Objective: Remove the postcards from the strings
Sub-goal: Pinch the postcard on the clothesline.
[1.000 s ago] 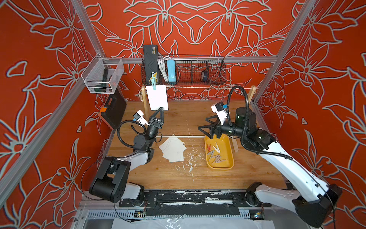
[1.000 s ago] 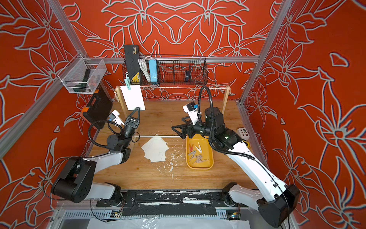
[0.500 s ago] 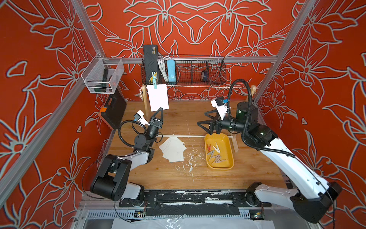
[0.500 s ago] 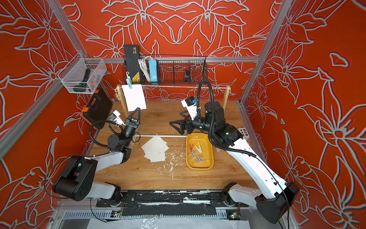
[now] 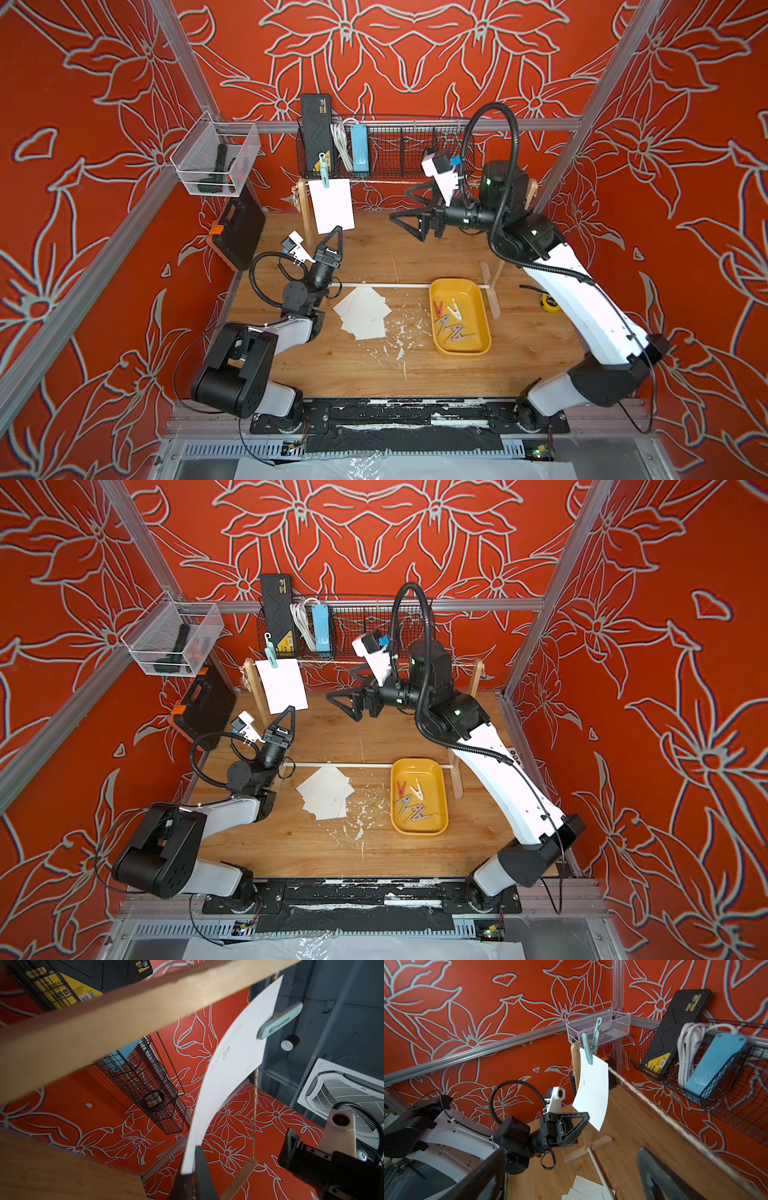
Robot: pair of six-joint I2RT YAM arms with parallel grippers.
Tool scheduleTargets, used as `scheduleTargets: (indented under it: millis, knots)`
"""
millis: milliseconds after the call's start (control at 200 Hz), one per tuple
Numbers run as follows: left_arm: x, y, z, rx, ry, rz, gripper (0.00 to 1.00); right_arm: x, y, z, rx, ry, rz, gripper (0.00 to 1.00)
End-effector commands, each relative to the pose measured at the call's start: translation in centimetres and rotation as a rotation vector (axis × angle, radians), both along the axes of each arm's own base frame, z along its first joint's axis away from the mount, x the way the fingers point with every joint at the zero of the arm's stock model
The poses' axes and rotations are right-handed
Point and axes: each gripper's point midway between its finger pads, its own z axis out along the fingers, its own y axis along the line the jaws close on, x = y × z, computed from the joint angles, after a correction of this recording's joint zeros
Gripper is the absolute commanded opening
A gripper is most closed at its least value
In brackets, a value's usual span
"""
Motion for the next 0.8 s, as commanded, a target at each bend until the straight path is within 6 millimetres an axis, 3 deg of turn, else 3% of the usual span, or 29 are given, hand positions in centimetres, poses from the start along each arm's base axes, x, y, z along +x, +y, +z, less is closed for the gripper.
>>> scheduleTargets:
  millis: [0, 100, 305, 480, 796]
  knots:
    - [-3.4, 1.0, 4.4, -0.061, -0.221, 0.002, 0.0, 0.2, 1.7, 1.5, 0.014, 0.008, 0.077, 0.98]
    - [-3.4, 0.9, 4.3, -0.066, -0.216, -0.009, 0.0, 1.4, 3.4, 2.9, 0.049, 0.012, 0.12, 0.98]
    - [-3.4, 0.8, 3.9, -0.073, -0.202, -0.023, 0.0, 3.8, 6.7, 3.6, 0.107, 0.024, 0.173, 0.98]
    - [-3.3, 0.7, 3.7, -0.084, -0.19, -0.04, 0.0, 6.1, 9.1, 2.8, 0.18, 0.048, 0.194, 0.98]
    - [-3.2, 0.2, 2.6, -0.068, -0.159, -0.069, 0.0, 6.8, 12.1, 1.8, 0.224, 0.014, 0.193, 0.98]
